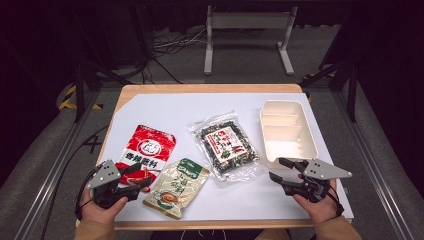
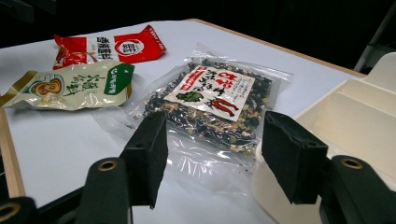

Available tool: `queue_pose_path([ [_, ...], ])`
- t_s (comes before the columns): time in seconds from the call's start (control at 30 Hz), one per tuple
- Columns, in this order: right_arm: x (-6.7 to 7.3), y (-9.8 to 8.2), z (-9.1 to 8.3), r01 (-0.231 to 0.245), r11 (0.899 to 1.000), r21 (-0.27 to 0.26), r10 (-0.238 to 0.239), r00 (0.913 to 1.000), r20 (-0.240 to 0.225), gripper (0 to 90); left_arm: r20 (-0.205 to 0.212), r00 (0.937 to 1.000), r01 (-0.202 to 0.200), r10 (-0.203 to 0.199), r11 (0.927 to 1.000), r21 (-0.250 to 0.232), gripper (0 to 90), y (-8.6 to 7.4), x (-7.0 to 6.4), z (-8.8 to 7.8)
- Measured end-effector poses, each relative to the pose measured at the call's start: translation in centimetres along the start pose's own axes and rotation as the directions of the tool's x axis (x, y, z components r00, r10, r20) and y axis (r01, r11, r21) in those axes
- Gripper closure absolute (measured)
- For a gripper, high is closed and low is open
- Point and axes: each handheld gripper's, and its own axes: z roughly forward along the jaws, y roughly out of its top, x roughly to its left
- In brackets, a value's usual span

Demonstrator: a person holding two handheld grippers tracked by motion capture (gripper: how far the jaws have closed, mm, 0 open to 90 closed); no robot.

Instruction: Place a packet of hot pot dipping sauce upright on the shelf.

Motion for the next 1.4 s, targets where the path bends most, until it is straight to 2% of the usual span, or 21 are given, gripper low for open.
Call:
queue_pose_path([
  [0.13,0.1,0.4,0.3,-0.001,1.0,0.002,0.001,1.0,-0.008,40.5,-0.005,1.0,-0.004,0.004,1.0,0.003,41.0,0.2,-0.2,-0.1],
  [0.2,0.4,0.9,0.6,0.007,1.0,0.004,-0.007,0.9996,-0.027,40.5,-0.004,0.9999,-0.016,0.016,0.9999,-0.001,42.1,0.4,-0.3,-0.2],
  [0.67,0.2,4.0,3.1,0.009,0.999,0.034,-0.005,0.9949,-0.1,40.3,-0.004,1.0,-0.004,0.004,1.0,0.0,43.2,0.2,-0.2,-0.5],
  [0.9,0.3,5.1,4.1,0.0,0.999,0.043,0.006,0.9907,-0.136,39.9,-0.005,1.0,-0.002,0.002,1.0,0.003,42.9,0.2,-0.2,-0.5],
  [1.07,0.9,6.0,5.2,0.012,0.999,0.049,-0.003,0.9848,-0.173,39.9,-0.015,0.9998,-0.009,0.009,1.0,0.003,43.6,0.1,-0.6,-0.5],
  [1.17,1.3,6.7,6.0,0.023,0.997,0.071,-0.008,0.9801,-0.198,41.5,-0.009,0.9998,-0.018,0.018,0.9998,0.009,44.5,0.0,-0.8,-0.6],
  [1.27,1.7,7.5,7.1,0.031,0.991,0.128,-0.001,0.9748,-0.223,41.8,0.002,0.9998,-0.02,0.02,0.9997,0.013,45.4,0.0,-0.8,-0.6],
  [1.4,2.1,8.1,8.2,0.049,0.987,0.152,-0.01,0.97,-0.243,41.8,0.005,0.9998,-0.019,0.019,0.9996,0.02,45.2,-0.3,-0.9,-0.8],
])
